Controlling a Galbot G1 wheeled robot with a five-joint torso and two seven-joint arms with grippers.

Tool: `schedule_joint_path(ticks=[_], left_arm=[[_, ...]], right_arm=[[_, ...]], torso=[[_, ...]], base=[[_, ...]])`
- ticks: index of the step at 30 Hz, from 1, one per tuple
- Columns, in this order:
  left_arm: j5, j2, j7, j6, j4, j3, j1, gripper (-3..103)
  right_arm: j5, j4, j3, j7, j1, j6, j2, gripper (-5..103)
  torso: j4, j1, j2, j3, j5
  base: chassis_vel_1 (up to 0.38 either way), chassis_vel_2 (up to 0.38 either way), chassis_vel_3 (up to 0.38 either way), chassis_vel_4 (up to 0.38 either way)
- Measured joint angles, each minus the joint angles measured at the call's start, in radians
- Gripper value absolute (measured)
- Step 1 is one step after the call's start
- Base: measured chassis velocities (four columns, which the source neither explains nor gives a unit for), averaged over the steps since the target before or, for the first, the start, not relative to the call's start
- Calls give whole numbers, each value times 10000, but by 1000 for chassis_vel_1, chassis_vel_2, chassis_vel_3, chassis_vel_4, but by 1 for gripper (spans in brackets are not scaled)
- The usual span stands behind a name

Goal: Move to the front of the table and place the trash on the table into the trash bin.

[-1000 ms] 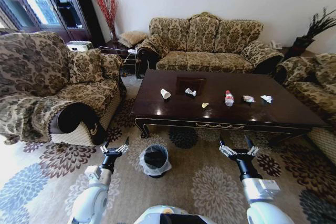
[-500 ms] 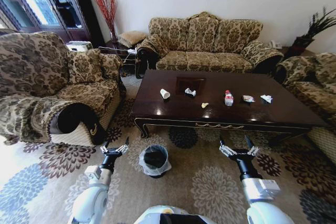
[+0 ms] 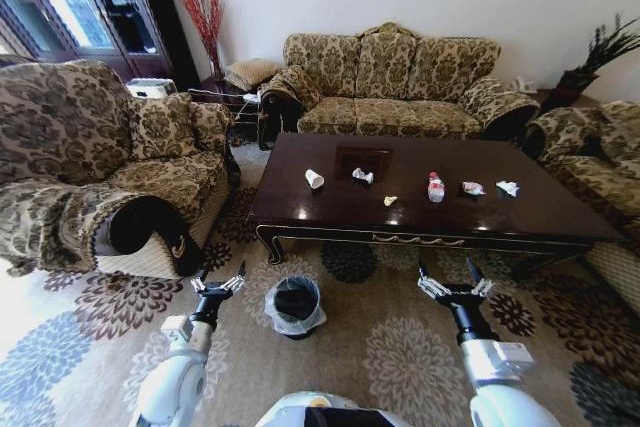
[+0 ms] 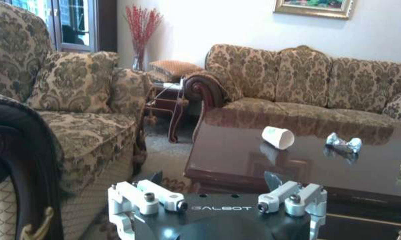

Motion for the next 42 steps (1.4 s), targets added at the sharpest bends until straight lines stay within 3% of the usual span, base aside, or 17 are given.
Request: schedule_joint_path(ticks=[14,16,20,24,31,35,39,42], left_arm=[[-2,4,-3,11,-34,0,-2,100],[-3,24,-68,105,-227,2,-33,100],[-6,205,-624,797,-1775,46,-381,100],[-318,267,-688,891,-2221,48,-472,100],[-376,296,-625,846,-2038,51,-494,100],[-387,322,-616,763,-1629,104,-603,100],[-358,403,-568,400,-478,248,-912,100],[422,376,-477,-402,1842,507,-1750,100]], right_arm=[[31,16,7,0,4,-40,-4,100],[217,108,73,-2,31,-236,-43,100],[1712,937,662,-120,351,-1759,-435,100],[2242,1145,748,-143,448,-2161,-523,100],[2321,1135,794,-109,437,-2191,-537,100],[2127,958,848,-151,414,-2059,-525,100],[1742,668,875,-320,385,-1741,-500,100],[1503,523,951,-420,224,-1412,-465,100]], torso=[[0,0,0,0,-1],[0,-1,0,0,0],[0,0,0,0,-2],[1,1,0,1,1],[0,0,0,0,-1],[0,0,0,0,2],[0,0,0,0,1],[-1,0,0,0,-2]], base=[[0,0,0,0],[0,0,0,0],[0,0,0,0],[0,0,0,0],[0,0,0,0],[0,0,0,0],[0,0,0,0],[0,0,0,0]])
